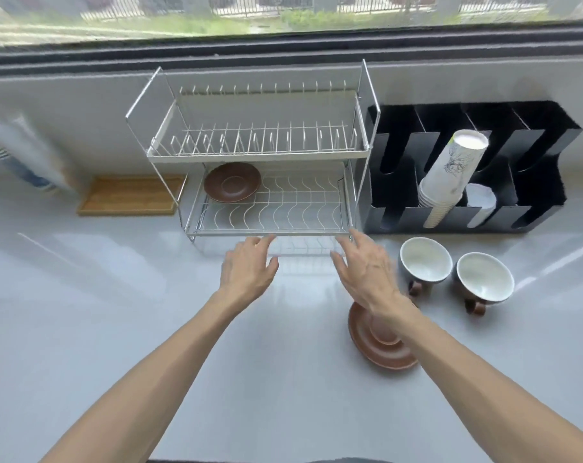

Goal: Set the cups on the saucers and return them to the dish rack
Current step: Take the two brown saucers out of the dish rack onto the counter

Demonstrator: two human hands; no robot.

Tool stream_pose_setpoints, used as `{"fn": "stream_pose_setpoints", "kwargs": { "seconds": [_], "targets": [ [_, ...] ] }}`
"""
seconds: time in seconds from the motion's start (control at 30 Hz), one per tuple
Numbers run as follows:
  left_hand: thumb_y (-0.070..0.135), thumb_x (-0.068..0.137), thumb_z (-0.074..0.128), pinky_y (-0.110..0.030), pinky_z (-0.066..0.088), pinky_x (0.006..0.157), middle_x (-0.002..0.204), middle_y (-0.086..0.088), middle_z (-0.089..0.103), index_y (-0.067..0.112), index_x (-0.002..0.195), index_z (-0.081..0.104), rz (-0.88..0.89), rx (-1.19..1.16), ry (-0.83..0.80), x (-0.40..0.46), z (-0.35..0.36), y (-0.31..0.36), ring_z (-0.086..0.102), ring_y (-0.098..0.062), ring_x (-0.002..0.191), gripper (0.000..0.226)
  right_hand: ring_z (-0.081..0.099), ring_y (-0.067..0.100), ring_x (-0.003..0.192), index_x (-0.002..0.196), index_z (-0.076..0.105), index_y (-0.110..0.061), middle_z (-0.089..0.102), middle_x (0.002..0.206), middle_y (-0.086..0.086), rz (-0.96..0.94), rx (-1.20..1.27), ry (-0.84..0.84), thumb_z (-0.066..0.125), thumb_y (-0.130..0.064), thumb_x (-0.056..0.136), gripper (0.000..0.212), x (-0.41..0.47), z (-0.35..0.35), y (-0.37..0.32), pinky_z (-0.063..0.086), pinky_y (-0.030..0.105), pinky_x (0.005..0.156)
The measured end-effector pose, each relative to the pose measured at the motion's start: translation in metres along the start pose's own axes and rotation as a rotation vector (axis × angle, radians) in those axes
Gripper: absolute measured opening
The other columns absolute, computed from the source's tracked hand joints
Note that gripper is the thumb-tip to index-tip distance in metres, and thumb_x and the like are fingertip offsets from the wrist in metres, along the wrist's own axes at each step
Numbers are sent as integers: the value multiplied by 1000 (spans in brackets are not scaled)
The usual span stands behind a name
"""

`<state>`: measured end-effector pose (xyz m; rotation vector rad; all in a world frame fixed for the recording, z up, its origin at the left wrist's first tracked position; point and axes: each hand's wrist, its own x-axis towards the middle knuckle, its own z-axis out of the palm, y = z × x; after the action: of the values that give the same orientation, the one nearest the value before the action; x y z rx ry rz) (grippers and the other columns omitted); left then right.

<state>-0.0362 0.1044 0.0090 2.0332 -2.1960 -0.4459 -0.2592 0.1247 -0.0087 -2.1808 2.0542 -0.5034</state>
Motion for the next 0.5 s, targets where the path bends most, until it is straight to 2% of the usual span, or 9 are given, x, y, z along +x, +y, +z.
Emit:
{"fn": "stream_pose_setpoints", "kwargs": {
  "seconds": [0.1, 0.23, 0.3, 0.5],
  "targets": [
    [37, 97, 50, -43, 38, 102, 138, -7, 56, 24, 145, 47, 7, 134, 160, 9, -19, -23, 52, -29, 126, 50, 50, 37, 134, 132, 60, -10, 51, 145, 22, -76, -30, -1, 58, -33, 97, 41, 32, 4, -26, 40, 53, 104],
    [34, 88, 63, -45, 44, 90, 121, -8, 66, 21, 133, 60, -37, 192, 320, 21, -35, -47, 61, -31, 112, 47, 37, 33, 145, 143, 51, -16, 40, 155, 17, -145, -26, -23, 49, -37, 101, 47, 69, 7, -54, 31, 53, 112],
    [36, 88, 63, -45, 44, 91, 122, -7, 65, 22, 131, 61, -85, 199, 331, 28, -40, -57, 61, -29, 113, 46, 34, 31, 147, 146, 47, -16, 37, 157, 15, -154, -1, -34, 47, -37, 102, 48, 85, 9, -65, 28, 51, 115],
    [42, 95, 49, -44, 34, 106, 141, -4, 56, 27, 142, 51, -191, 174, 275, 61, -41, -82, 50, -24, 131, 50, 31, 26, 148, 150, 39, -19, 33, 160, 11, -136, 29, -83, 41, -40, 103, 51, 131, 21, -84, 24, 48, 118]
  ]
}}
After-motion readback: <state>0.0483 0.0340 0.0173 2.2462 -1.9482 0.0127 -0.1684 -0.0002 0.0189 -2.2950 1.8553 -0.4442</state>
